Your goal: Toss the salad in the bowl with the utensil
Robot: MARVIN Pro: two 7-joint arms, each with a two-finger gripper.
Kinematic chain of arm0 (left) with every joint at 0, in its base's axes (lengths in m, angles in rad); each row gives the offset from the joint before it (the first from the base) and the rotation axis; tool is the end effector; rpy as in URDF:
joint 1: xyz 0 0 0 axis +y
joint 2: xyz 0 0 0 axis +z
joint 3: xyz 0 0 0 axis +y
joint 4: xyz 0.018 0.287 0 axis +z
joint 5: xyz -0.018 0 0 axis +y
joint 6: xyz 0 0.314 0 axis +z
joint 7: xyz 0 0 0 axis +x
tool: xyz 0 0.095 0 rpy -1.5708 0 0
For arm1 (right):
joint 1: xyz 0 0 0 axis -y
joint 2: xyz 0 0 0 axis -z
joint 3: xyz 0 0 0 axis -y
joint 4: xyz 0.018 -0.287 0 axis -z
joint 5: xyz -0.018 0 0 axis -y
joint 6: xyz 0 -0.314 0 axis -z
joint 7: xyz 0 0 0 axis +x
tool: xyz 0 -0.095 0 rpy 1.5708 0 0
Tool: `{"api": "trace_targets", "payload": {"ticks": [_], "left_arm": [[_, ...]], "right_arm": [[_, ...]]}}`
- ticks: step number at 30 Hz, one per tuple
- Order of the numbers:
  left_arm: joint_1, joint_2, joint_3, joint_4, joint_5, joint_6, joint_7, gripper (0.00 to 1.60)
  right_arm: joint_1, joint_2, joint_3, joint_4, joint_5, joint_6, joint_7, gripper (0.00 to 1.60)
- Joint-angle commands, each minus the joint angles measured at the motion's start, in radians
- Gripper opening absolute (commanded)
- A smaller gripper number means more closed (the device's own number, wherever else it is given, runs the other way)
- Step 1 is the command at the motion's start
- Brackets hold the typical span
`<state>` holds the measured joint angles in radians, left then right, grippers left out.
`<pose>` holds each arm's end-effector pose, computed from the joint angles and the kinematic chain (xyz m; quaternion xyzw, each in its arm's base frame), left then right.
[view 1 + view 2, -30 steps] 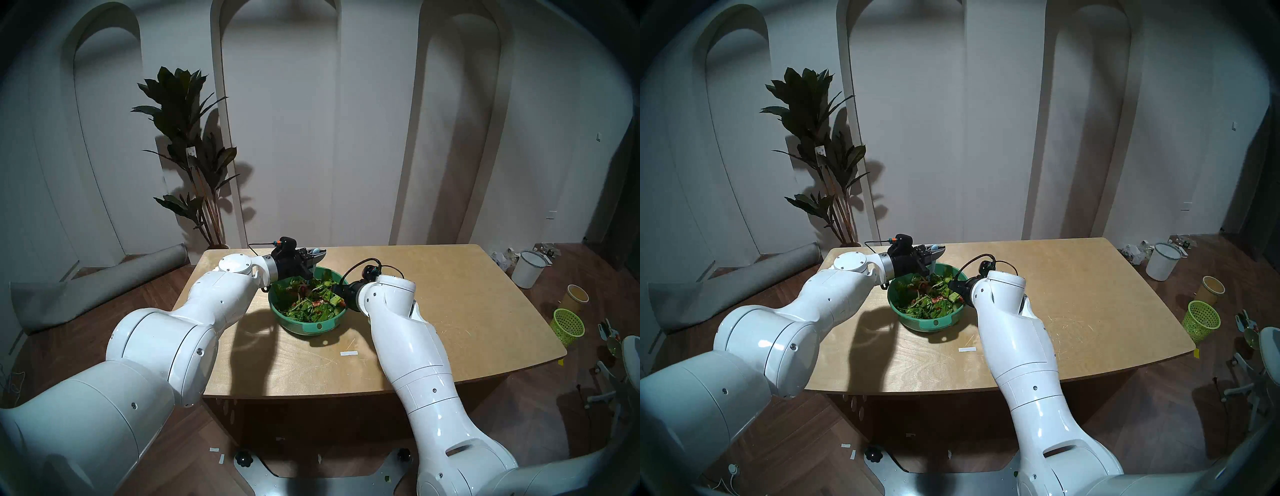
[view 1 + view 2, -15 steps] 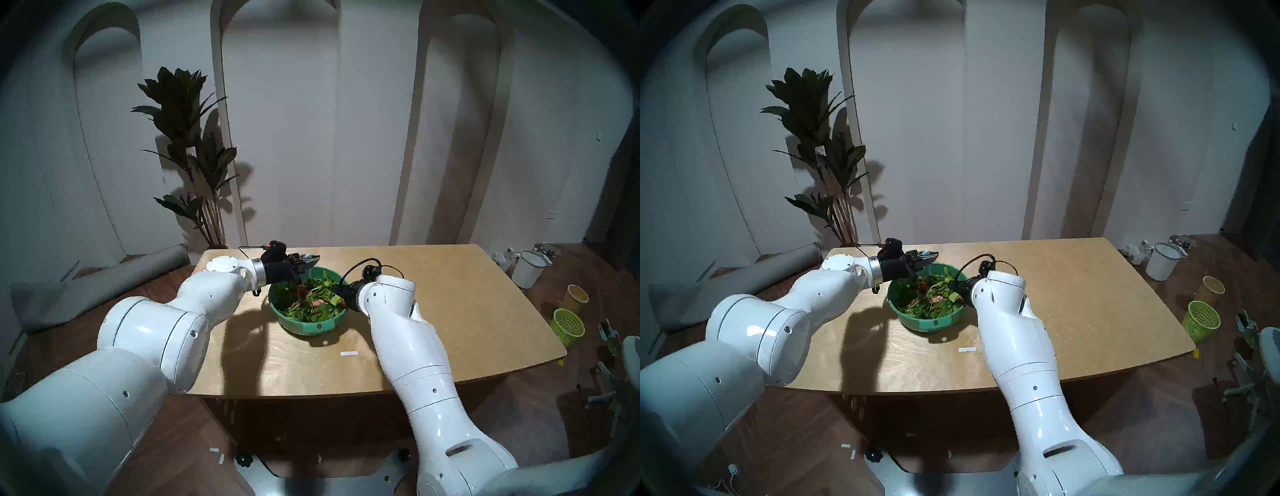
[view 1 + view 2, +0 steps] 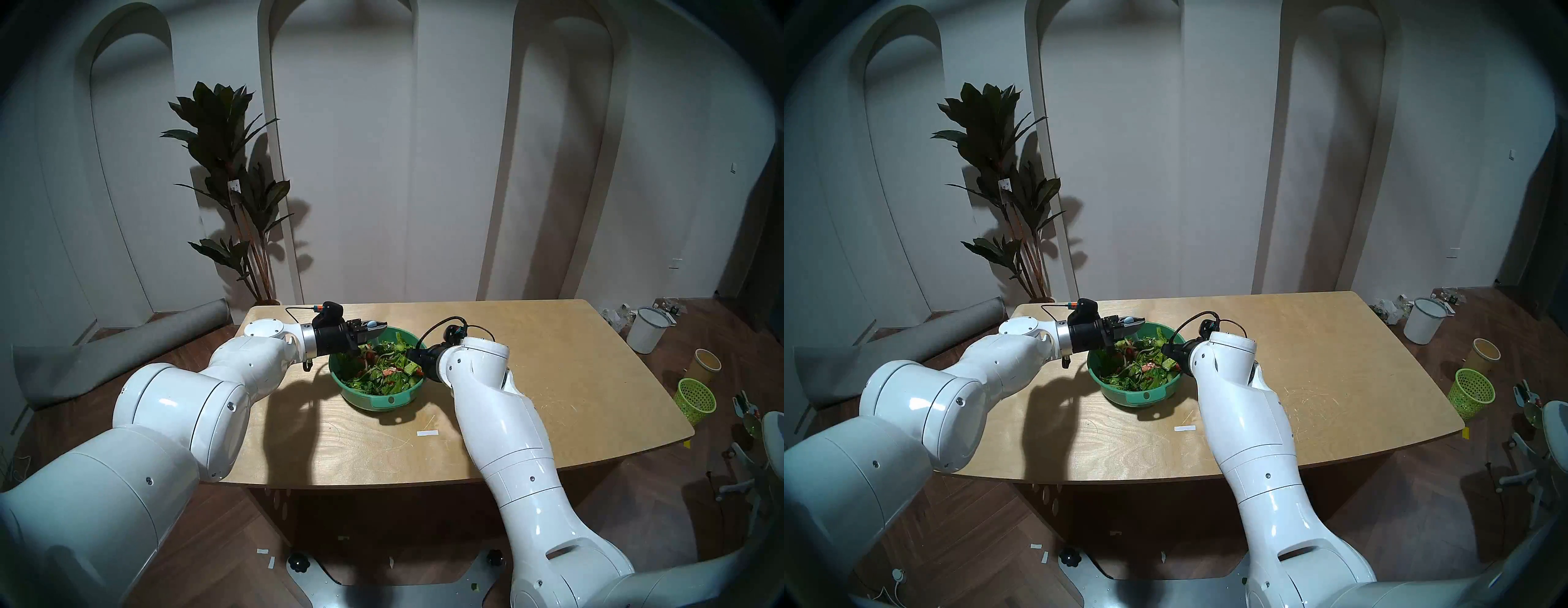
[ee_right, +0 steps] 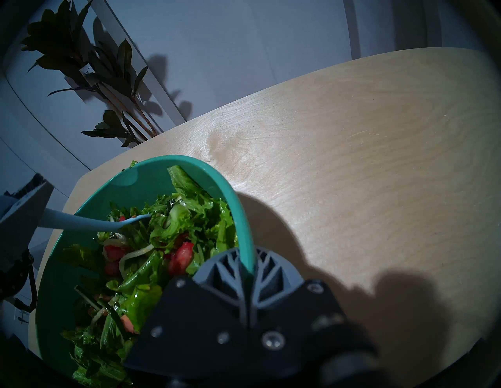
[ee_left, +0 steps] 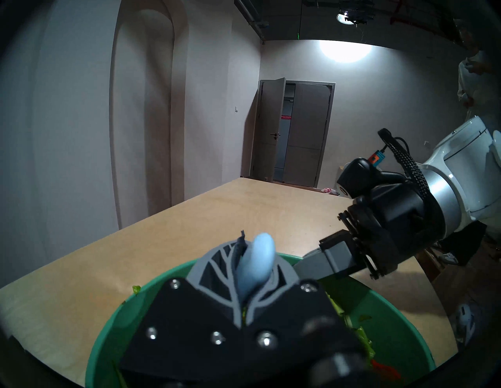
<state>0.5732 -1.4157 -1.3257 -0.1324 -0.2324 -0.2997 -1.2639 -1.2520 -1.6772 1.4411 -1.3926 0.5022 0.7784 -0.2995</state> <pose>0.5588 -0.0040 -0.3000 0.6460 -0.3769 0.5326 0.3963 0.4878 0.1010 -0.2937 -0.8941 0.0859 -0.4081 0.1633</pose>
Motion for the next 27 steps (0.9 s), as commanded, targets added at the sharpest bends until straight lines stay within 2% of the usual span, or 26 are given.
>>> {"api": "trace_targets", "payload": {"ticks": [1, 16, 27], "left_arm": [[0.032, 0.018, 0.008, 0.01, 0.005, 0.015, -0.061, 0.0], [0.027, 0.042, -0.01, -0.017, -0.019, -0.01, -0.17, 0.0], [0.033, 0.053, -0.037, -0.052, -0.049, -0.033, -0.22, 0.0]], "right_arm": [[0.01, -0.005, 0.0, -0.022, 0.002, -0.001, 0.0, 0.0], [0.011, -0.005, 0.0, -0.019, 0.002, -0.002, 0.001, 0.0], [0.012, -0.005, 0.0, -0.017, 0.001, -0.002, 0.001, 0.0]]}}
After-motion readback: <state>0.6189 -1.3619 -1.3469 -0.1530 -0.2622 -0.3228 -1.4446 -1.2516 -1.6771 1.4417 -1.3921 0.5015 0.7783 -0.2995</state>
